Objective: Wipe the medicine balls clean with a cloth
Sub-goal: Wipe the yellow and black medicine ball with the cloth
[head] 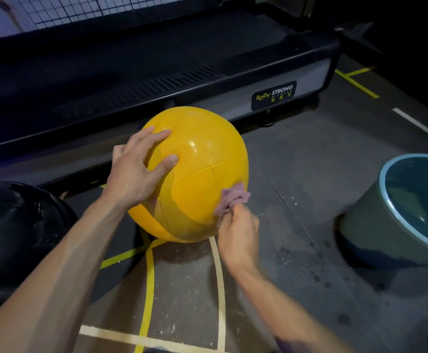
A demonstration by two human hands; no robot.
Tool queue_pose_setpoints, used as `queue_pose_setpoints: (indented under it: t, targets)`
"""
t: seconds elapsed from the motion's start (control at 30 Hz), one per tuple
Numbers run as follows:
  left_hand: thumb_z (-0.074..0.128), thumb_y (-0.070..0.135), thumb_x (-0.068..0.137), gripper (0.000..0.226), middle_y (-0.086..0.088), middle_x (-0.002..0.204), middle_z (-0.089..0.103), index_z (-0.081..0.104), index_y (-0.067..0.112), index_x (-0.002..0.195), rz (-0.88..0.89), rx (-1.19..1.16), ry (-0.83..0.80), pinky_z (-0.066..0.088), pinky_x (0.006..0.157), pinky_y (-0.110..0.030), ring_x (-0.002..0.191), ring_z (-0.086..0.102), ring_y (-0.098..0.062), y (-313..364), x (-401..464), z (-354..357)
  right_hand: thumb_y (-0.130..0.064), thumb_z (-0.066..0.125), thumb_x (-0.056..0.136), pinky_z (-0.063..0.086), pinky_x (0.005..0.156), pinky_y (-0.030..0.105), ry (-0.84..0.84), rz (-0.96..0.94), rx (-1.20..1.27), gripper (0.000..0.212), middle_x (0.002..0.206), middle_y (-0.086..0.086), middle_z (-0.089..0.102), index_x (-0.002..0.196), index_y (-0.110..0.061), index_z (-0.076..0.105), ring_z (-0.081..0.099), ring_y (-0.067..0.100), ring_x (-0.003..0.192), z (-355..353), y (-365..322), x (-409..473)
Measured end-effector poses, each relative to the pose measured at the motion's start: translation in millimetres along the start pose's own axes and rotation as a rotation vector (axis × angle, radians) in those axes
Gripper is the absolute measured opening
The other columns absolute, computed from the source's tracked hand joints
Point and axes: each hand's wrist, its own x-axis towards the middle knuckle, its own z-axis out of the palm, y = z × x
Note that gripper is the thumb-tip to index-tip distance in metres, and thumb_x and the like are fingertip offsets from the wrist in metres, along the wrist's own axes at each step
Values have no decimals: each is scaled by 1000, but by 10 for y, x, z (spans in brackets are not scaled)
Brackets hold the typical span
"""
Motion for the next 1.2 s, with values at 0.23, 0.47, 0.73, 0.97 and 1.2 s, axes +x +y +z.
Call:
queue_pose_setpoints:
  t: [0.23,0.47,0.73,0.97,1.2]
  targets:
    - [58,64,92,61,14,165,26,42,50,149,-15,-1,-24,20,108,-38,143,23,-26,-105,-26,-51,1,49,95,21,113,4,-51,-246,-15,58,157,0,39,151,-6,42,33,-3,140,128,180,-212]
    - [50,80,79,69,12,163,27,39,58,144,-63,-43,-48,20,116,-46,143,26,-18,-353,-218,-260,-2,46,103,44,73,8,-32,90,84,36,107,2,72,125,-20,69,64,8,92,21,154,69]
    - [52,90,65,101,7,168,12,27,51,154,-1,228,-11,20,118,-65,152,12,-33,-171,-387,-360,-8,48,103,51,79,32,-93,306,162,32,99,-7,72,105,-33,68,66,11,90,223,218,-15]
    - [44,93,65,103,12,170,10,23,52,157,-28,286,-26,27,114,-68,151,14,-37,-173,-338,-225,-2,49,98,35,53,17,-124,309,90,20,88,4,63,88,-15,62,55,15,74,261,7,73]
    - [49,93,62,104,15,168,16,28,53,155,-62,173,-40,25,117,-58,148,18,-32,-274,-211,-310,20,47,87,37,76,0,-130,-272,46,27,102,15,69,99,7,68,52,3,85,280,-61,-34]
